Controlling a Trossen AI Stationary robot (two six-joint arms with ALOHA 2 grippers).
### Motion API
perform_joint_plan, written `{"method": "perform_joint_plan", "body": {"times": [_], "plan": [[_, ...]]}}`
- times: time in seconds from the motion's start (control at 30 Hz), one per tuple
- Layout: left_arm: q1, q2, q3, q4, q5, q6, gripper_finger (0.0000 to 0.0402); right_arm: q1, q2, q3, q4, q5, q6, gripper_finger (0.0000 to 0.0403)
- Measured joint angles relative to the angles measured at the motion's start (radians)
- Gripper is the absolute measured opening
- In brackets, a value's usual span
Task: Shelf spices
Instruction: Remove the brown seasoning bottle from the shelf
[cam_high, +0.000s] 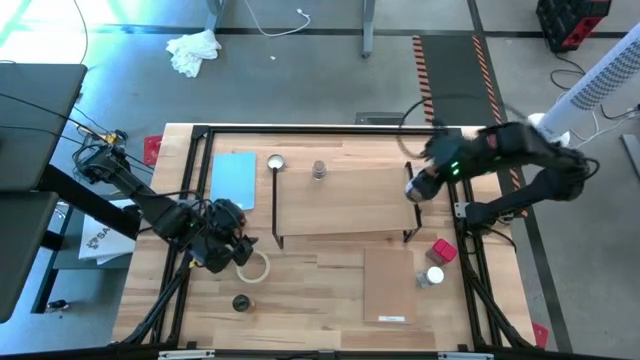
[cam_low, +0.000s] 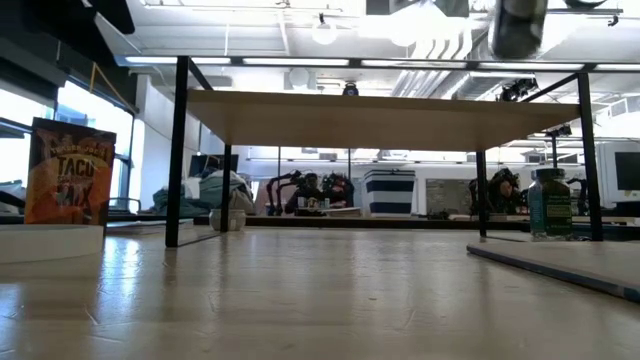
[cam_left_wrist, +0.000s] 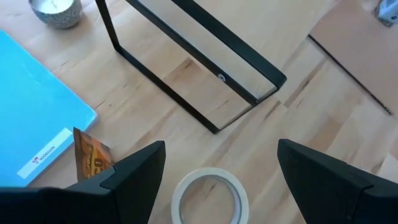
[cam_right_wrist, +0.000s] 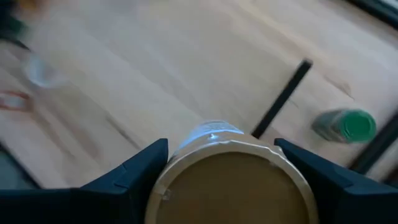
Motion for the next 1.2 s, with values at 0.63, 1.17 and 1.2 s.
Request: {"method": "perform_joint_plan", "body": {"times": [0.63, 1.17, 1.2], "plan": [[0.055, 0.0, 0.0, -0.001, 0.066, 0.17, 0.0307, -0.486, 0.108, -0.016, 0.025, 0.205, -0.257, 0.0255], [0.077, 0.0, 0.0, 0.0, 0.061, 0.211, 0.0307, -0.887, 0.277, -0.207, 0.324, 0.041, -0.464, 0.0255], [0.077, 0.0, 0.0, -0.001, 0.039, 0.184, 0.0307, -0.893, 0.277, -0.25, 0.35, 0.033, -0.466, 0.0255]]}}
